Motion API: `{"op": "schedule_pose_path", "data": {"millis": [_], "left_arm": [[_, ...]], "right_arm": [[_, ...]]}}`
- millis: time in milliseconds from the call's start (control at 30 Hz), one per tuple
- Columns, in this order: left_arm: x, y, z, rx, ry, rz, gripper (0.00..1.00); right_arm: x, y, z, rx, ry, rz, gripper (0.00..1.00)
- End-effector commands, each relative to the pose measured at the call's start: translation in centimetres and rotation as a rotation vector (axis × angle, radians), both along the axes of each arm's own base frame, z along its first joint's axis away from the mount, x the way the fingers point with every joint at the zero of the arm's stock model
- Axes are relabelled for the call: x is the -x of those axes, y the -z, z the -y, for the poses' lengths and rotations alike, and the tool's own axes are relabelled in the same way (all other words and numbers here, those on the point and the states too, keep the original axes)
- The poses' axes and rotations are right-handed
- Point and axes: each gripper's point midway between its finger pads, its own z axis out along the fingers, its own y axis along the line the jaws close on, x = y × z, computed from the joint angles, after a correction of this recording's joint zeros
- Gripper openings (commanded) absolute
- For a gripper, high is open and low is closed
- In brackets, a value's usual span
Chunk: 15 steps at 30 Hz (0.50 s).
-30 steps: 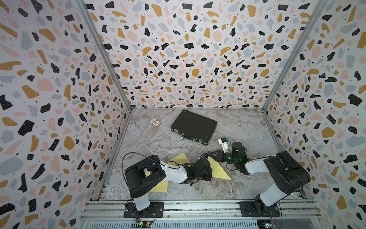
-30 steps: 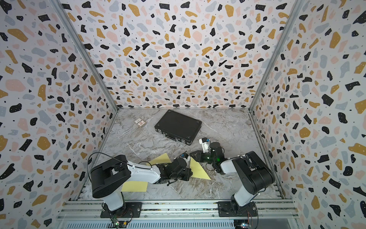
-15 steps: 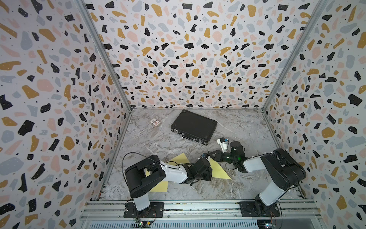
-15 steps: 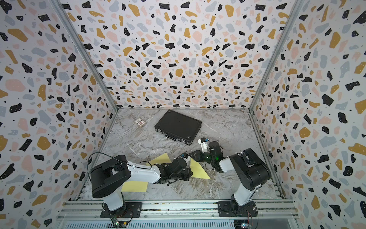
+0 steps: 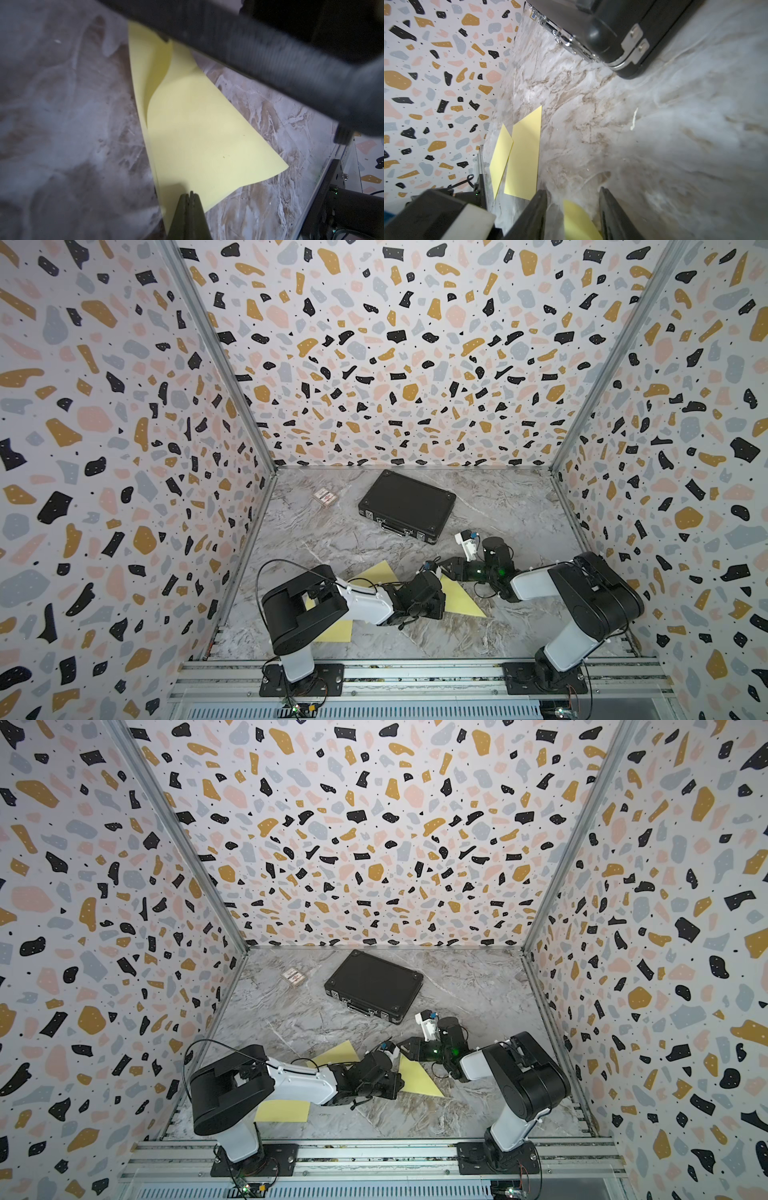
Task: Fold the square paper diagonally
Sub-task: Fold the paper at the center of the board.
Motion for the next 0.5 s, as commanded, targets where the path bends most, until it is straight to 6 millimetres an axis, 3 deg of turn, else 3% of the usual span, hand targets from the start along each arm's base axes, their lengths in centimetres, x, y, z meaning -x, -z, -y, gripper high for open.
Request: {"op": "schedule_pose_path", "data": {"millis": [0,300,467], "left_arm": [[4.9,8.1,-8.6,-0.392,0.018,-0.193,0.0],[4.9,8.1,-8.8,-0.399,0.014,-0.194,0.0],[5.0,8.0,-9.0,-0.398,0.009,-0.194,0.0]], "right_arm": [[0.4,0.5,1.7,0.114,0.031,0.016,0.46],[0.9,-0.3,1.2,0.064,-0.001,0.021,0.5],[0.8,0.7,1.9,0.098,0.001,-0.016,0.53]]}}
